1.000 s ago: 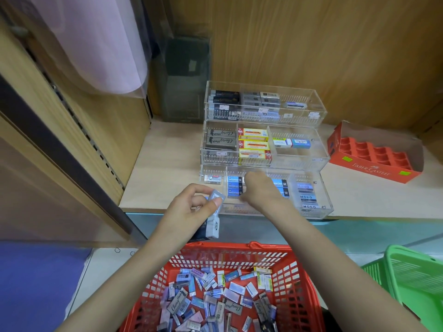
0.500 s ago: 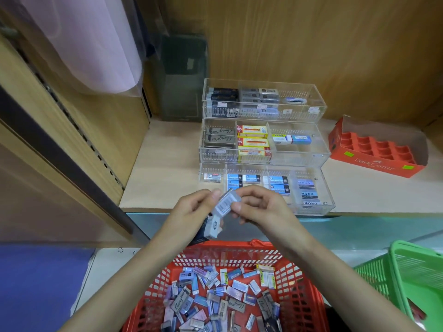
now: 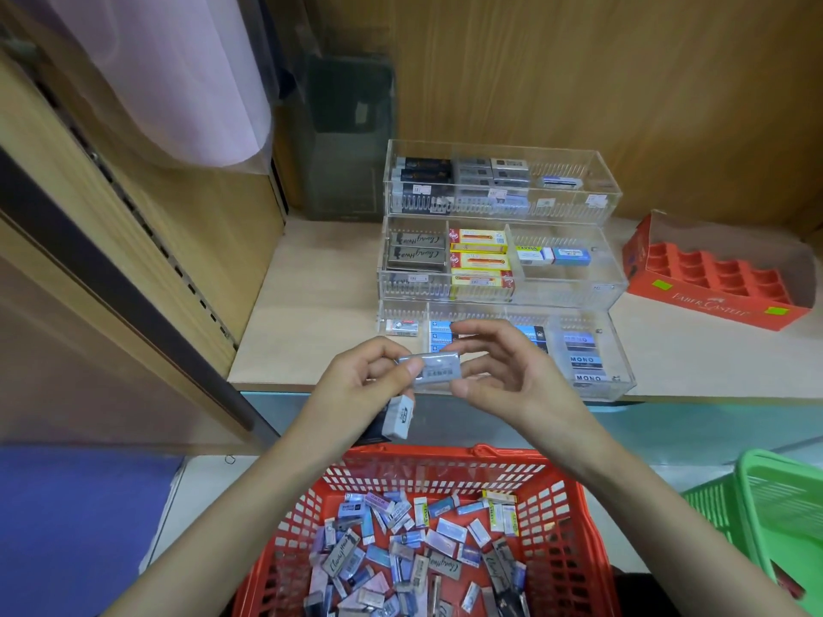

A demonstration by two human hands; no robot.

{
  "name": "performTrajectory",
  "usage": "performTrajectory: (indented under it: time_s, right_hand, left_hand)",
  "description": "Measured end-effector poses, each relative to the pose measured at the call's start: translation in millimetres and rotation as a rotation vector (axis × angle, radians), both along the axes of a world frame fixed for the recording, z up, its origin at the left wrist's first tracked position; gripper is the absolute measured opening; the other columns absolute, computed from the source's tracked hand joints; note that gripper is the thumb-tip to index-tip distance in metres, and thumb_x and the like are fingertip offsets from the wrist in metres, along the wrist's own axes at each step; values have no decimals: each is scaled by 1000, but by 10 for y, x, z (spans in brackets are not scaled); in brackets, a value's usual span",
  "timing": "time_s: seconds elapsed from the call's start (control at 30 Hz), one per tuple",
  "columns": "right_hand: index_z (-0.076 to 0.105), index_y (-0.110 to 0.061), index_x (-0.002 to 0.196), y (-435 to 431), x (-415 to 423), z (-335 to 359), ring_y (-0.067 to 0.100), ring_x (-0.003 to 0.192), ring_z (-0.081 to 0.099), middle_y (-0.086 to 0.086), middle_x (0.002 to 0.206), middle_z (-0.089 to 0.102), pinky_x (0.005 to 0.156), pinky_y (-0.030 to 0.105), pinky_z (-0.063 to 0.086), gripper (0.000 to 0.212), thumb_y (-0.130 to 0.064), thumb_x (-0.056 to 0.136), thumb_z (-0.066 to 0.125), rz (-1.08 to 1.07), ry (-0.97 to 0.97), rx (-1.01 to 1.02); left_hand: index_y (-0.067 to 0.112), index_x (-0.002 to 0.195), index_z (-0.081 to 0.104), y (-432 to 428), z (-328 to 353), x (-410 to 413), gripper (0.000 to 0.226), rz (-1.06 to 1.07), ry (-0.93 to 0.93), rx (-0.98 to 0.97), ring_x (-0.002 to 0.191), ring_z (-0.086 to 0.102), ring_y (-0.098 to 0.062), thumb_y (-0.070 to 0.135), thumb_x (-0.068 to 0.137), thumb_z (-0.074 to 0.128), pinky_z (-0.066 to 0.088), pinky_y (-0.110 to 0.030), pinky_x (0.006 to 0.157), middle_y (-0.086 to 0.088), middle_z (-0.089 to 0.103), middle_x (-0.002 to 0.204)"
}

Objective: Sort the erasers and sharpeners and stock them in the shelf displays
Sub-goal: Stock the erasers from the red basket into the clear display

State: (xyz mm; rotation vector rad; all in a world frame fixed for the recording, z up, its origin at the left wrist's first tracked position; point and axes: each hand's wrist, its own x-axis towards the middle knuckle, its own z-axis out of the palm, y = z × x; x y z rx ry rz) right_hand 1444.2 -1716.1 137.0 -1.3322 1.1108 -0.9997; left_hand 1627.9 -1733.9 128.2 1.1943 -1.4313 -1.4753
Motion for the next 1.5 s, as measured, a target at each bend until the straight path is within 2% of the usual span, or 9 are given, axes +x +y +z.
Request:
performTrajectory:
  time_s: [0.17, 0.3, 0.43, 0.6, 0.83, 0.93, 1.1, 1.27, 1.5]
  right_hand:
    - [63, -29, 101, -2, -4, -34, -1, 85, 53, -15, 90, 58, 77, 7, 37, 27, -20, 79, 74, -75, 433, -214]
    - [67, -18, 107, -66, -36, -69, 8, 90, 53, -12, 90, 60, 83, 19, 38, 35, -39, 79, 63, -128, 695, -444]
    - [68, -17, 105, -162, -77, -26, 6, 89, 52, -16, 87, 60, 82, 20, 38, 34, -38, 78, 63, -220, 704, -512]
    - [68, -24, 102, -363, -269, 37, 1, 88, 52, -26, 75, 58, 80, 4, 34, 38, -51, 75, 59, -289, 601, -470]
    - [68, -20, 108, -1029, -797, 457, 7, 84, 56, -16, 81, 59, 74, 7, 36, 26, -23, 82, 70, -470, 658, -483]
    - [70, -10, 103, -1430, -944, 651, 18, 83, 61, -7, 81, 61, 76, 26, 43, 24, -17, 80, 73, -489, 741, -494]
    - [72, -6, 97, -1975, -1003, 778, 24, 94, 65, 10, 94, 72, 84, 34, 48, 25, -25, 80, 72, -356, 981, -232]
    - [70, 4, 102, -2235, -968, 797, 13, 89, 58, 16, 109, 68, 87, 30, 50, 30, -16, 79, 71, -260, 920, 111]
    - [58, -12, 95, -2336, -859, 804, 22, 84, 53, 1, 75, 51, 71, 26, 41, 23, -23, 80, 72, -380, 1015, 314]
  left_hand:
    - [9, 84, 60, 10, 12, -26, 22, -4, -3, 4, 49, 54, -6, 31, 82, 57, 43, -16, 53, -1, 62, 60]
    - [0, 89, 60, -78, 25, -89, 31, 128, 2, 11, 49, 53, -8, 26, 96, 45, 43, -17, 51, -6, 59, 62]
    - [21, 86, 63, -172, 20, -124, 27, 206, -108, -80, 56, 55, -10, 24, 100, 41, 42, -28, 60, -3, 61, 65]
    - [4, 85, 63, -312, 119, -209, 18, 295, 10, -68, 60, 57, -10, -2, 91, 47, 46, -15, 58, -2, 64, 60]
    - [2, 87, 65, -727, 288, -391, 21, 331, 145, -51, 75, 64, -24, -8, 90, 46, 49, -34, 74, -10, 71, 75]
    - [4, 88, 64, -881, 304, -430, 23, 332, 145, -31, 82, 66, -32, -8, 91, 45, 52, -42, 76, -16, 71, 89]
    - [2, 89, 61, -948, 275, -409, 15, 320, 171, -18, 72, 67, -25, -7, 89, 49, 50, -33, 61, -15, 70, 86]
    - [0, 87, 61, -928, 227, -340, 21, 313, 120, -61, 57, 61, -9, -13, 89, 44, 48, -23, 55, -7, 64, 75]
    - [4, 81, 65, -984, 107, -304, 21, 349, 115, -78, 70, 52, -22, -9, 88, 50, 38, -36, 71, -3, 62, 72]
